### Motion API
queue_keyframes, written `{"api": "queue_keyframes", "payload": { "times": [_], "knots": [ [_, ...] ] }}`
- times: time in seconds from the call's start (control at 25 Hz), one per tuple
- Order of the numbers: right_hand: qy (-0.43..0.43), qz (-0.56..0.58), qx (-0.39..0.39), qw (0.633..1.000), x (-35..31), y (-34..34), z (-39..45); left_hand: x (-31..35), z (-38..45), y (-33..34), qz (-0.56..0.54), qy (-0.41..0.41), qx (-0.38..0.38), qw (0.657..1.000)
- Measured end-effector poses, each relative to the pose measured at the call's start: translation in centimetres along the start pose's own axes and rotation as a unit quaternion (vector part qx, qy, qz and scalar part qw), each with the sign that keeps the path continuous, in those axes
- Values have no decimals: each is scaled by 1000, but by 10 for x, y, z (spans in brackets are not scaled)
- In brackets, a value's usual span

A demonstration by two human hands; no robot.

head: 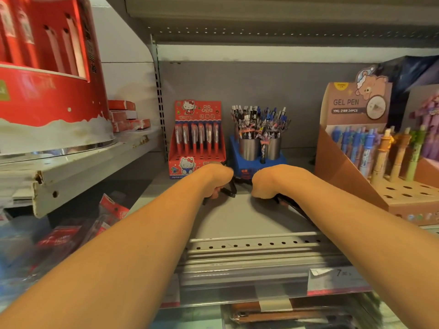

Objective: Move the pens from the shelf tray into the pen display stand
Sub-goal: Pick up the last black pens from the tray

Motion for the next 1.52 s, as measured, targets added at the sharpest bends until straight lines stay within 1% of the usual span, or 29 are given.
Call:
{"api": "queue_keyframes", "payload": {
  "times": [0.12, 0.2, 0.28, 0.36, 0.4, 0.48, 0.56, 0.6, 0.68, 0.76, 0.84, 0.92, 0.96, 1.0, 1.04, 1.08, 1.12, 1.2, 1.24, 1.28, 1.32, 1.36, 1.4, 1.44, 1.52],
  "knots": [
    [-5, 76, 39, 996, 11, -10, -7, 2, -4, 1, -77, -14, -18, 997],
    [-17, 148, 57, 987, 13, -15, -10, 4, -9, 2, -133, -22, -32, 990],
    [-41, 211, 77, 974, 10, -18, -11, 7, -10, 1, -172, -26, -47, 984],
    [-80, 282, 87, 952, 1, -19, -12, 10, -10, 1, -212, -27, -67, 975],
    [-104, 299, 92, 944, -4, -19, -12, 11, -11, 1, -244, -28, -71, 967],
    [-144, 283, 111, 942, -13, -18, -13, 13, -10, -3, -302, -29, -52, 952],
    [-168, 276, 139, 936, -17, -19, -11, 14, -9, -10, -331, -30, -12, 943],
    [-179, 290, 159, 927, -19, -20, -10, 15, -10, -14, -346, -32, 3, 938],
    [-202, 340, 194, 898, -23, -22, -10, 18, -13, -17, -388, -33, 3, 921],
    [-227, 419, 199, 857, -27, -23, -11, 22, -15, -21, -419, -29, 0, 908],
    [-238, 507, 175, 810, -26, -24, -11, 24, -13, -25, -439, -11, 24, 898],
    [-230, 561, 172, 776, -22, -24, -11, 26, -13, -27, -467, -1, 45, 883],
    [-213, 579, 186, 765, -20, -25, -9, 26, -14, -25, -485, 6, 40, 874],
    [-186, 592, 213, 754, -15, -27, -6, 27, -14, -23, -498, 16, 28, 866],
    [-152, 611, 250, 736, -9, -31, -3, 29, -16, -20, -505, 27, 11, 863],
    [-119, 643, 287, 700, -1, -34, -1, 30, -18, -16, -505, 38, -7, 862],
    [-100, 692, 315, 642, 7, -37, 2, 32, -21, -11, -499, 52, -31, 865],
    [-103, 794, 334, 498, 22, -41, 4, 38, -31, -1, -454, 91, -92, 881],
    [-106, 823, 337, 444, 28, -42, 5, 41, -35, 4, -416, 110, -125, 894],
    [-106, 844, 337, 404, 32, -42, 6, 43, -39, 9, -375, 126, -155, 905],
    [-105, 862, 328, 373, 35, -41, 6, 44, -42, 13, -341, 138, -177, 913],
    [-104, 878, 310, 348, 35, -41, 7, 44, -44, 14, -313, 146, -187, 920],
    [-102, 890, 291, 335, 34, -41, 7, 43, -44, 13, -287, 154, -182, 928],
    [-97, 892, 284, 339, 33, -42, 6, 42, -44, 12, -266, 161, -171, 935],
    [-92, 876, 297, 369, 31, -44, 3, 42, -44, 9, -251, 185, -146, 939]
  ]
}}
Point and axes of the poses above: each hand's wrist, its own z-axis towards the middle knuckle, its own y-axis out of the palm, x = y × z, the point moved 3 cm from there along z, towards the middle knuckle, and after that the axes turned 4 degrees about z, right-handed, at the moved point
